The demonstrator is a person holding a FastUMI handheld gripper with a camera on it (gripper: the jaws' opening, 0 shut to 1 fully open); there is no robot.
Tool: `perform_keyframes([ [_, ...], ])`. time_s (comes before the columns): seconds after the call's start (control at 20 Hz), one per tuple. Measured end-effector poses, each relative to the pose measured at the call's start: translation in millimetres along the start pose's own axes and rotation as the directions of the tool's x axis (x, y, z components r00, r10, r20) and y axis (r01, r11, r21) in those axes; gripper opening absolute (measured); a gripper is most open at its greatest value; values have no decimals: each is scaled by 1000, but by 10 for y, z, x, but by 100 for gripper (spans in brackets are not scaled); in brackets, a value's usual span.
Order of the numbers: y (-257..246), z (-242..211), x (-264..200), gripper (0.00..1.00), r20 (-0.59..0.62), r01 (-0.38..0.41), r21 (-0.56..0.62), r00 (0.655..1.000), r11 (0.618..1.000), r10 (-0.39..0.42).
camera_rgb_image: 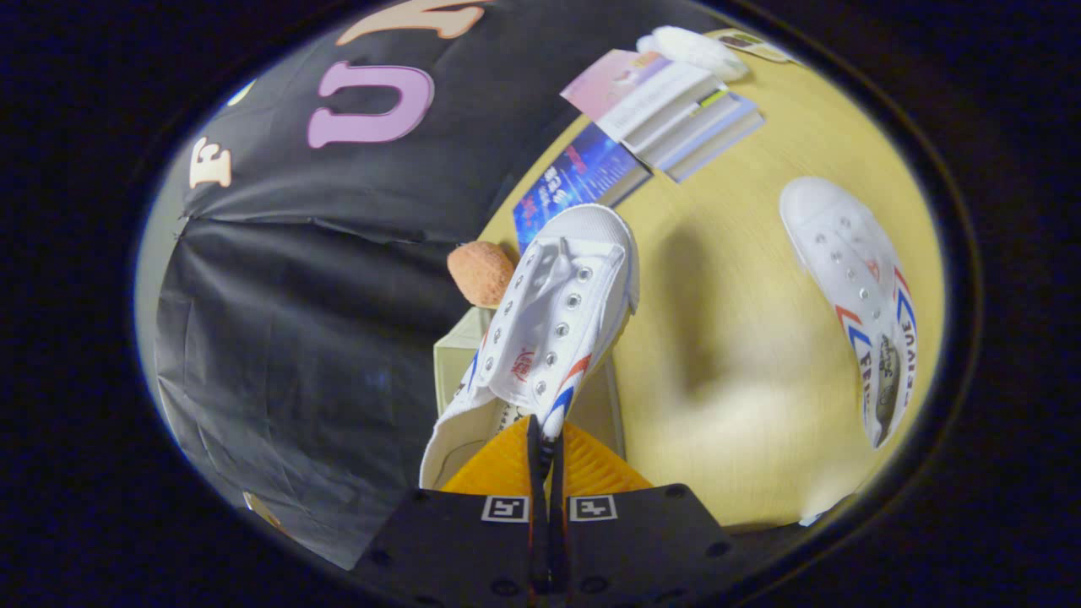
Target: Open the storage box then place both shoes into the box .Put the left shoe in first, then the right shoe, with the right side of both shoes facing outward in a uniform manner.
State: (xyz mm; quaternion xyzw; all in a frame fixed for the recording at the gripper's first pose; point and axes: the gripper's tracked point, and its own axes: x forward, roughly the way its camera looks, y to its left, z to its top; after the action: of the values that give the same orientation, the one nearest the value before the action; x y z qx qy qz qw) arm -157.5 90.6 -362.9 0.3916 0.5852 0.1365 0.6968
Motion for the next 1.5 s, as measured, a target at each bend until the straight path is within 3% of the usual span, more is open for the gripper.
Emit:
perform_keyframes([
  [0.15, 459, -20, -109, 3, 0, -63, -106, 998, 992, 64],
  [0.3, 946, -255, -68, 3, -74, -147, -163, 988, 976, 137],
  [0.45, 1079, -548, 259, 3, -184, -204, -170, 968, 964, 172],
  [0.55, 1049, -744, 455, 3, -251, -203, -160, 955, 966, 159],
  [0.8, 1114, -775, 478, 3, -351, -109, -174, 936, 979, 42],
  [1.15, 1164, -840, 464, 3, -356, 50, -107, 931, 993, -85],
  [1.5, 815, -1052, 650, 3, -310, 203, -282, 905, 938, -290],
])
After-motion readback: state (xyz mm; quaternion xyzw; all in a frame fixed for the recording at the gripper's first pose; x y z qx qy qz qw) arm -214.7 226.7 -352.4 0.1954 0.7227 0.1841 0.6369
